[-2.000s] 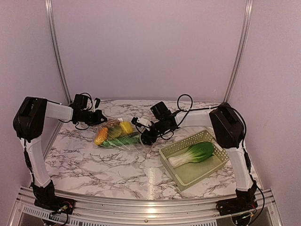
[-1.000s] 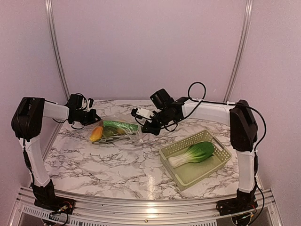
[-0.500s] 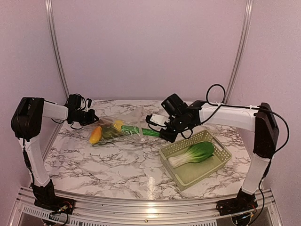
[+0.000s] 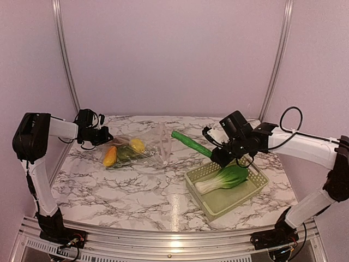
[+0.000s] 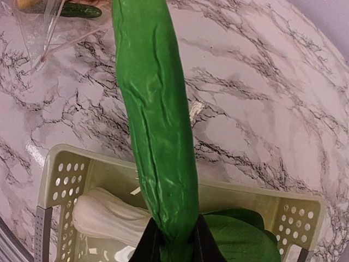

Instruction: Open the zip-top bag and remove the fake food

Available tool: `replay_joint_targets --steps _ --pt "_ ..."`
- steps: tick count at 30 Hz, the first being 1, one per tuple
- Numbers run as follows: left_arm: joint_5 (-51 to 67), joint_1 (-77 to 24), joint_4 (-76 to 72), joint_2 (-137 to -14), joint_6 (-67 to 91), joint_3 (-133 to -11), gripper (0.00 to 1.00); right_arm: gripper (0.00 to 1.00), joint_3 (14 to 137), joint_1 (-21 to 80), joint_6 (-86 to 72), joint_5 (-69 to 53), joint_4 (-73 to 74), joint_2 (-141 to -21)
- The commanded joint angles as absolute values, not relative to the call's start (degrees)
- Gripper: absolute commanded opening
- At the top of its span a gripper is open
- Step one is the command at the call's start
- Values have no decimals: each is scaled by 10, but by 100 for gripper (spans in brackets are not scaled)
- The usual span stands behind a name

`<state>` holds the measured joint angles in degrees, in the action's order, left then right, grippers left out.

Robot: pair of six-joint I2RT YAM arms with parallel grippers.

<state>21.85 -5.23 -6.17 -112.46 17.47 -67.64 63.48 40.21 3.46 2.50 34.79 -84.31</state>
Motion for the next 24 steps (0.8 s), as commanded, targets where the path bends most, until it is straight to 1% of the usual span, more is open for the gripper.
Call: replay_joint_targets --steps 1,6,8,14,19,21,24 --pt "216 -47 -71 -1128 182 -669 0 0 614 397 -87 37 338 -775" --pt "211 -47 -77 -1126 184 -660 0 0 539 403 -214 56 323 -713" --pt "210 -47 -79 -1128 184 -658 0 0 517 418 -262 85 320 -688" --pt "214 -47 -84 -1134 190 -662 0 0 478 494 -416 164 332 -623" --pt "213 -45 -77 -1138 189 -671 0 0 428 578 -614 233 331 -571" --pt "214 -44 -77 -1138 189 -673 0 0 409 611 -687 261 336 -569" --pt "214 -44 -76 -1136 189 -673 0 0 401 633 -773 274 365 -588"
